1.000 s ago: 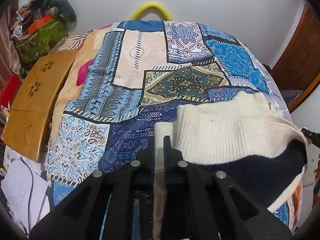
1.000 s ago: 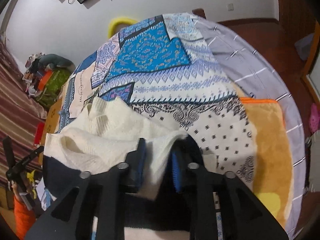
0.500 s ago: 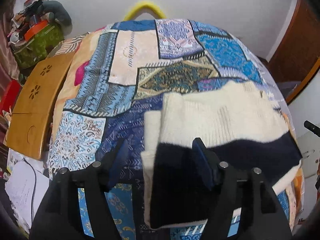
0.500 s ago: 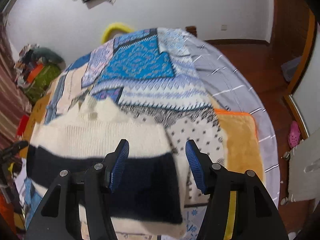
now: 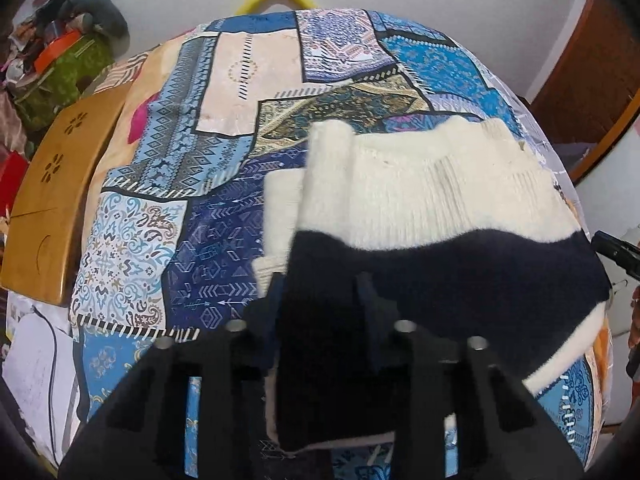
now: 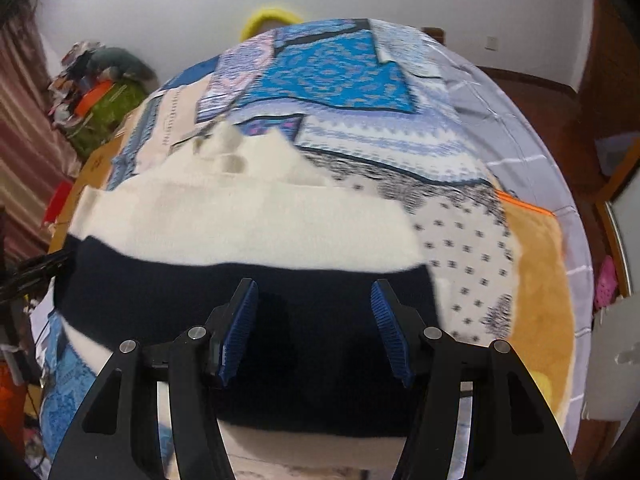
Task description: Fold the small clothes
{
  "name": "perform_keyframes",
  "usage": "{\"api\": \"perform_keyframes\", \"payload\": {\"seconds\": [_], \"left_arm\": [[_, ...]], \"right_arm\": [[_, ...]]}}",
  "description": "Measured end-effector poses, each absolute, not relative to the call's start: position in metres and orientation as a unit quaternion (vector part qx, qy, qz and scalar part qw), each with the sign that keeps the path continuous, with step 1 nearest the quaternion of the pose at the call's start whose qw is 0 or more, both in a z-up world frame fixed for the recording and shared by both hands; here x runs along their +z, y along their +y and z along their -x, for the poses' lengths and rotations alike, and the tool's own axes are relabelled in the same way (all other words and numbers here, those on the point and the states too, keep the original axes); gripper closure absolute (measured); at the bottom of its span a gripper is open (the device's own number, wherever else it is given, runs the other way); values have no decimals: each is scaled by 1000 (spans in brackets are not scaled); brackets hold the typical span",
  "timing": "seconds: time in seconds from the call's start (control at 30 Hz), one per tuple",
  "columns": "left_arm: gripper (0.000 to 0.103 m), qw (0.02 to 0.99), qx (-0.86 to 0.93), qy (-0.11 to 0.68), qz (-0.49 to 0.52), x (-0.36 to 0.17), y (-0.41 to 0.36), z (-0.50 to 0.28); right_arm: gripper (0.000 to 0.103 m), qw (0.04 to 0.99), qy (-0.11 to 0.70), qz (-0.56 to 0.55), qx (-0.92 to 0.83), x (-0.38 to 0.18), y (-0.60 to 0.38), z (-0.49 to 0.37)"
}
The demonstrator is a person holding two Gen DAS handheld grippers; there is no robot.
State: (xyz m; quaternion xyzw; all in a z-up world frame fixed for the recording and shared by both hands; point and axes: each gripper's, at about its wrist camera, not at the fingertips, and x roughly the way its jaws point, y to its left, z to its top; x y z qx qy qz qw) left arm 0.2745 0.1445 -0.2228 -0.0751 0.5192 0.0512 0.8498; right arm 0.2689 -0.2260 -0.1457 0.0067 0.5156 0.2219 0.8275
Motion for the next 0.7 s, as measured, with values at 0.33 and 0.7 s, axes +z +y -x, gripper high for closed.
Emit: {"api": "perform_keyframes", "payload": {"seconds": [0.33,0.7], "left_arm": [[90,856,75,507,67,-227,158,-266],[70,855,76,507,82,-228,168,-263]], "right_arm": [[44,809,519,45,272,-156,-165,-264],[38,813,508,42,282,-152,-134,-283]]}}
